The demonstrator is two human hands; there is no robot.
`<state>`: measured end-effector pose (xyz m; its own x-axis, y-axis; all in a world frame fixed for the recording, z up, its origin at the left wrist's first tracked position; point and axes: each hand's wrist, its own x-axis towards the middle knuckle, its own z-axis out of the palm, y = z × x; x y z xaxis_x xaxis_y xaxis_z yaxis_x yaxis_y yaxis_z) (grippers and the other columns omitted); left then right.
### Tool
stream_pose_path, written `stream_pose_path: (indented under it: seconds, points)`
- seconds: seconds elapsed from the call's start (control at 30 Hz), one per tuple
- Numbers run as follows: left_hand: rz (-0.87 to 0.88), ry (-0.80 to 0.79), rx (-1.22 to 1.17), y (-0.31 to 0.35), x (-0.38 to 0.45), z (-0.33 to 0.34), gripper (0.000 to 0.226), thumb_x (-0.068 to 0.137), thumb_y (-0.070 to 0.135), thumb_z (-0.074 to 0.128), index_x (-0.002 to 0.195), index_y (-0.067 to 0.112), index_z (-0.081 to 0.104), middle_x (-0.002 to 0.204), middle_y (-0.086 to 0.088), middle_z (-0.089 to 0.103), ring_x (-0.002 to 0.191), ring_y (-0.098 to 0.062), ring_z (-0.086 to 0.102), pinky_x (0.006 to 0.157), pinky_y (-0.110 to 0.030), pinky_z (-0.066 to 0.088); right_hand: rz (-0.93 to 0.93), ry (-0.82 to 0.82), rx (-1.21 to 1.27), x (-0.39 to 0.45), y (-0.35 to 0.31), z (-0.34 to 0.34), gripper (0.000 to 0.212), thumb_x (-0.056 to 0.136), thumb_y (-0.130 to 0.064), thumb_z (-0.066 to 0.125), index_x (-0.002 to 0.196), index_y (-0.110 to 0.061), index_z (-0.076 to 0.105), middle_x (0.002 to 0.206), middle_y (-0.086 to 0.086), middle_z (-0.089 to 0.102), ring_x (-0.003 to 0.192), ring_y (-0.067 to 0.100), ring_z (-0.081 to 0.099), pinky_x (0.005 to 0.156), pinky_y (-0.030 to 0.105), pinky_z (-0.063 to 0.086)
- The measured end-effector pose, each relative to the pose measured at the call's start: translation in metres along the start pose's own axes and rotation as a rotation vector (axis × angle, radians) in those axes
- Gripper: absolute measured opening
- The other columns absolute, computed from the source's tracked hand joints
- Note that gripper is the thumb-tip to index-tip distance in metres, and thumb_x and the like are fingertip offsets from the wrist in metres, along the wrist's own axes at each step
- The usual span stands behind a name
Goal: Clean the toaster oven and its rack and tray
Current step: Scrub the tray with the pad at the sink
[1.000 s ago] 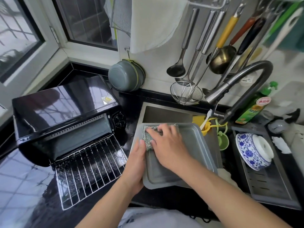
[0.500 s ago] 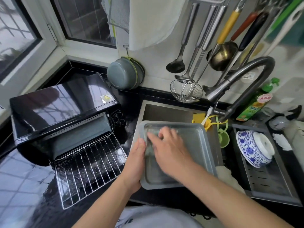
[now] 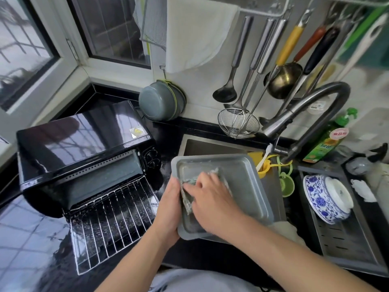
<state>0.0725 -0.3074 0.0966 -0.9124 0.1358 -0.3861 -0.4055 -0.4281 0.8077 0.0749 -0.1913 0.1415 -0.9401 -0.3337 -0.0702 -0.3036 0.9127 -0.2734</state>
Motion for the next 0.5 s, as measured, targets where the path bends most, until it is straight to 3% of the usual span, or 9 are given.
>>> stream_pose_path:
  seconds: [0.17, 0.27, 0.33, 0.4, 0.5]
  points:
    - [-0.014, 0.019, 0.044, -0.006, 0.000, 0.012, 0.050, 0.113, 0.046, 0.028, 0.133, 0.022, 0.067, 0.132, -0.014, 0.069, 0.128, -0.030, 0.063, 0.113, -0.054, 0.044, 0.140, 0.030, 0.001, 0.040, 0.021, -0.014, 0.059, 0.088, -0.014, 0.050, 0.141, -0.039, 0.046, 0.109, 0.001, 0.037, 0.103, 0.024, 0.038, 0.093, 0.041, 0.039]
    - [-0.041, 0.017, -0.017, -0.002, 0.003, 0.010, 0.052, 0.113, 0.046, 0.030, 0.136, 0.013, 0.064, 0.132, -0.019, 0.068, 0.128, -0.035, 0.062, 0.115, -0.059, 0.041, 0.063, 0.022, 0.046, 0.014, 0.006, -0.009, 0.047, 0.092, -0.012, 0.045, 0.135, -0.032, 0.050, 0.106, 0.001, 0.036, 0.099, 0.022, 0.035, 0.087, 0.036, 0.038]
    - [-0.038, 0.022, -0.025, 0.000, 0.005, 0.008, 0.053, 0.113, 0.047, 0.033, 0.136, 0.011, 0.063, 0.132, -0.020, 0.067, 0.128, -0.037, 0.062, 0.115, -0.060, 0.041, 0.040, 0.010, 0.080, 0.006, 0.006, -0.007, 0.052, 0.090, -0.009, 0.046, 0.137, -0.031, 0.047, 0.103, 0.000, 0.032, 0.097, 0.021, 0.033, 0.085, 0.035, 0.037]
    - [-0.015, 0.003, 0.003, 0.001, 0.004, 0.014, 0.052, 0.113, 0.048, 0.032, 0.140, 0.013, 0.060, 0.136, -0.020, 0.065, 0.131, -0.036, 0.060, 0.114, -0.058, 0.041, 0.092, 0.039, 0.045, 0.028, 0.018, -0.008, 0.060, 0.087, -0.011, 0.046, 0.142, -0.035, 0.042, 0.106, 0.001, 0.032, 0.098, 0.022, 0.034, 0.089, 0.038, 0.038]
    - [-0.026, -0.008, 0.005, 0.007, 0.002, 0.020, 0.053, 0.112, 0.050, 0.033, 0.139, 0.015, 0.061, 0.134, -0.019, 0.067, 0.128, -0.034, 0.063, 0.112, -0.056, 0.045, 0.133, 0.069, 0.004, 0.040, 0.016, -0.012, 0.057, 0.087, -0.013, 0.046, 0.139, -0.036, 0.044, 0.110, 0.003, 0.037, 0.101, 0.025, 0.036, 0.091, 0.039, 0.038]
